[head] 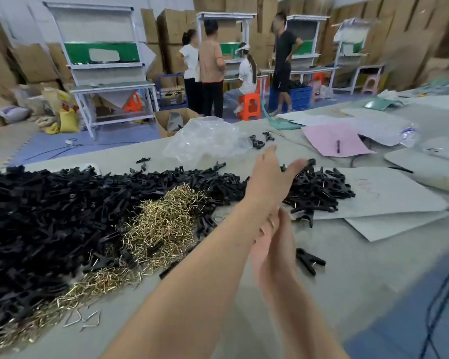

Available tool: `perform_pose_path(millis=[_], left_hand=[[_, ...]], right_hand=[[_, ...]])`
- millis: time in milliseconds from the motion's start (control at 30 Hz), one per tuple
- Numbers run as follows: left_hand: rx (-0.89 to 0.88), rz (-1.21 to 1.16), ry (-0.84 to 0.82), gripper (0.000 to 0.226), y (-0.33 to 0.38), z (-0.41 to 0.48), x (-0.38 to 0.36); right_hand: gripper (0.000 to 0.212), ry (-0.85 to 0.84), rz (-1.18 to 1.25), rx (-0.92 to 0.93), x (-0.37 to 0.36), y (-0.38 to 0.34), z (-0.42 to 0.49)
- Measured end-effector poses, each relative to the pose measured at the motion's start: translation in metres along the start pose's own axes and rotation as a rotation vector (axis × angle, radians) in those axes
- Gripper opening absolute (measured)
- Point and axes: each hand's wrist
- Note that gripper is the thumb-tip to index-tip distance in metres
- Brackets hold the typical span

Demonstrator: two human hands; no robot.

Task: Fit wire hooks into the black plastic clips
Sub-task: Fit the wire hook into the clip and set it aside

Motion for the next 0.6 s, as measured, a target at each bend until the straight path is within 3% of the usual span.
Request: perform_pose_path(millis=[133,267,467,600], left_hand=[[-0.08,0.087,0.058,0.057,-0.025,-0.045,0.017],[-0.026,0.267,0.19,0.042,-0.081,-0.121,0.084],[0.149,0.882,0.392,0.033,-0.142,-0.248,0.191],[0.369,1.119,0.367,0.06,-0.16,-0.297,0.232]], right_hand=[[0.03,-0.056,-0.121,0.074,-0.002,0.007,-0.007],[0.025,-0.103,-0.294,0.109,-0.024,0.042,-0.014],[0.035,-0.33,-0.804,0.349,-0.066,0.135,-0.042],[0.037,-0.44,-1.161,0.522,-0.091,0.189,-0.049]])
Point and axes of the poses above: each hand's wrist, its own z-axis towards the middle knuckle, its own x-axis out of the back of the hand, y = z × x, and after that the axes turned 10 degrees about -x, right-handed
